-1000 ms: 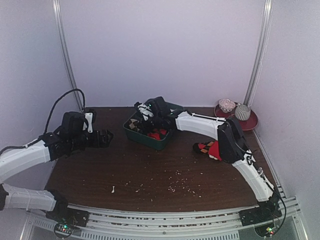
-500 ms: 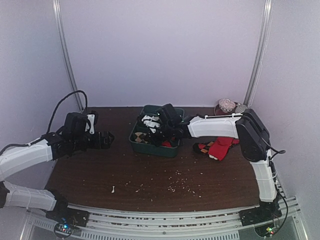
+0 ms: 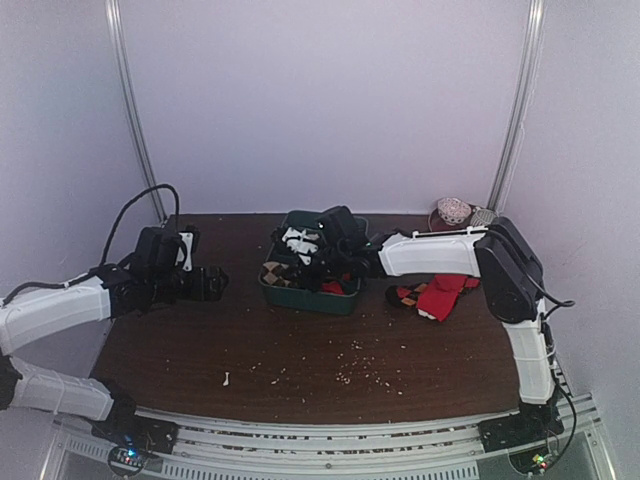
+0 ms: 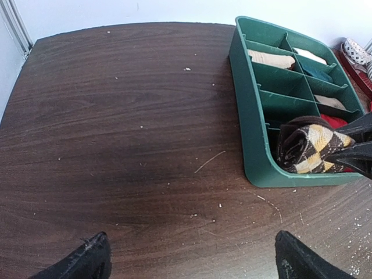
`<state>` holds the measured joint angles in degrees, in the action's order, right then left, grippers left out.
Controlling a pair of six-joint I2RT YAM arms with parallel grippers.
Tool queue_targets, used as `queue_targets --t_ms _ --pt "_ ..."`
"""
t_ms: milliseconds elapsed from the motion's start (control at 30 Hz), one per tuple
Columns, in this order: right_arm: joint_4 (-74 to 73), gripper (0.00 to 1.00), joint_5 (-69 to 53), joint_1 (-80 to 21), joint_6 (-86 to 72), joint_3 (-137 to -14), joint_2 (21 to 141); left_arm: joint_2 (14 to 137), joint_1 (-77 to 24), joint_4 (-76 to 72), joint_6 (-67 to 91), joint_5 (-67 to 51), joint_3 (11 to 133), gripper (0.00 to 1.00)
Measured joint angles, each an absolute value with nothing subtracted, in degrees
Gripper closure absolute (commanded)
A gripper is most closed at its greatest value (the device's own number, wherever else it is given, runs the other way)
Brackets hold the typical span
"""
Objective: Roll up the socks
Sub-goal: Place the sock in the storage box.
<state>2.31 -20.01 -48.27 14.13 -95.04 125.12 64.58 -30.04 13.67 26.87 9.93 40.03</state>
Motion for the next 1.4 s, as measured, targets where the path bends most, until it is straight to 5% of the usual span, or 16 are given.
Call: queue_targets --t_ms 633,1167,1400 --pt "-6.3 1.00 -23.8 -46.3 16.7 -101.9 130.9 64.7 -30.0 13.8 26.5 10.3 40.0 0.03" --pt "-21.6 1.00 -27.0 -46.3 11.5 -121.0 141.9 65.3 -30.0 14.6 26.2 10.3 40.2 0.03" --pt "-16.9 0.78 -25.6 -46.7 8.8 -114.7 138.8 65.3 -30.0 14.7 26.0 10.2 40.3 0.03"
